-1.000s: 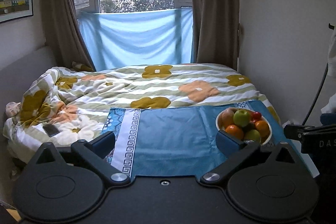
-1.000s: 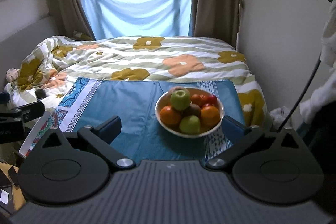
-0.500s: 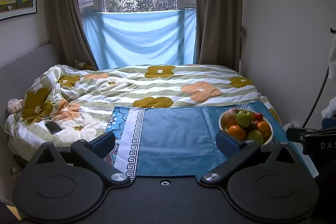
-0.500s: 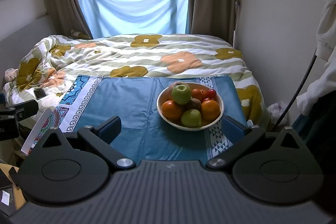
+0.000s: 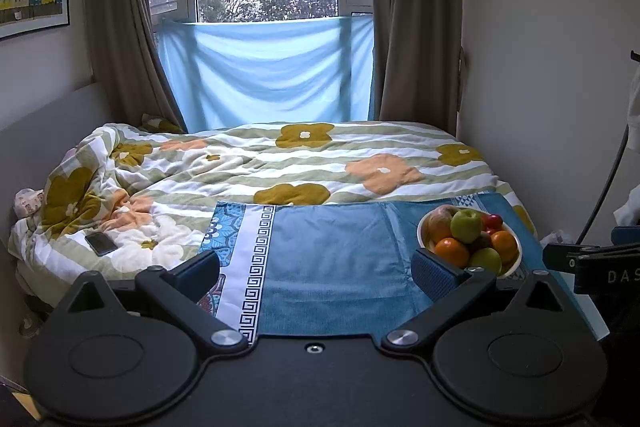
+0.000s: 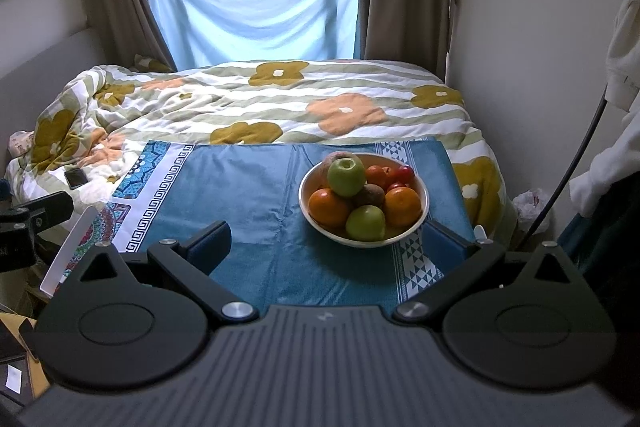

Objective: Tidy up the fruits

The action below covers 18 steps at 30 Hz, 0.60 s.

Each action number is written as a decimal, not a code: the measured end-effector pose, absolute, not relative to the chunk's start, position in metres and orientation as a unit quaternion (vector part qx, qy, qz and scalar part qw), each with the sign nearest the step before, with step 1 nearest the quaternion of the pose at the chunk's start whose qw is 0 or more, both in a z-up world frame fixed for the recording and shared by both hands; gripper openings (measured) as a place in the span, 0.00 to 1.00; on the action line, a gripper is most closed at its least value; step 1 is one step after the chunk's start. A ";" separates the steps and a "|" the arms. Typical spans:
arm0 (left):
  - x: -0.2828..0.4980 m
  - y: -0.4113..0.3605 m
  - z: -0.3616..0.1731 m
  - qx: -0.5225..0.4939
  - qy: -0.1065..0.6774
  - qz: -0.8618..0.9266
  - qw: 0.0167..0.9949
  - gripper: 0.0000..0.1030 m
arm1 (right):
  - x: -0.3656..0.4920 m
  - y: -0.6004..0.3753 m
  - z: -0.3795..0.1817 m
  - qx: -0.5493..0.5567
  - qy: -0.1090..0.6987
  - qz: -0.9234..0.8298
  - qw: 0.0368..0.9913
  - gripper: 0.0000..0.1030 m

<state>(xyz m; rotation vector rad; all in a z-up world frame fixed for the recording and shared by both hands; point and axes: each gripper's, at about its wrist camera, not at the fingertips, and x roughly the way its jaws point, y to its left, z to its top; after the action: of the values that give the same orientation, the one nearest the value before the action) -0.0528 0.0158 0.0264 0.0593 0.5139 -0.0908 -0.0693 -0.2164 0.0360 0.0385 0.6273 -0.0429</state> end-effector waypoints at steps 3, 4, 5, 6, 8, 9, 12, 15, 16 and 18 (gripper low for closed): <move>-0.053 0.016 0.026 0.030 0.254 -0.045 0.966 1.00 | -0.069 -0.216 0.035 0.020 0.311 -0.021 0.950 1.00; -0.053 0.016 0.026 0.030 0.254 -0.045 0.966 1.00 | -0.067 -0.218 0.034 0.020 0.312 -0.021 0.950 1.00; -0.053 0.016 0.026 0.030 0.254 -0.045 0.966 1.00 | -0.066 -0.218 0.034 0.021 0.312 -0.021 0.950 1.00; -0.053 0.016 0.026 0.030 0.255 -0.046 0.965 1.00 | -0.066 -0.219 0.034 0.021 0.312 -0.021 0.950 1.00; -0.052 0.017 0.025 0.030 0.256 -0.046 0.965 1.00 | -0.066 -0.219 0.034 0.021 0.313 -0.021 0.949 1.00; -0.052 0.017 0.025 0.030 0.256 -0.047 0.965 1.00 | -0.066 -0.219 0.034 0.021 0.313 -0.021 0.949 1.00; -0.052 0.018 0.025 0.030 0.257 -0.047 0.965 1.00 | -0.067 -0.218 0.033 0.024 0.314 -0.020 0.949 1.00; -0.051 0.018 0.026 0.031 0.257 -0.046 0.965 1.00 | -0.066 -0.218 0.032 0.024 0.315 -0.020 0.948 1.00; -0.051 0.018 0.025 0.031 0.257 -0.045 0.965 1.00 | -0.066 -0.219 0.032 0.025 0.316 -0.020 0.948 1.00; -0.051 0.019 0.026 0.030 0.258 -0.046 0.965 1.00 | -0.066 -0.218 0.032 0.026 0.317 -0.020 0.948 1.00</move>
<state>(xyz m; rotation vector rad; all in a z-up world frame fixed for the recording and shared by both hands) -0.0511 0.0187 0.0256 0.0605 0.5212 -0.0923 -0.0659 -0.2181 0.0317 0.0538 0.6444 -0.0400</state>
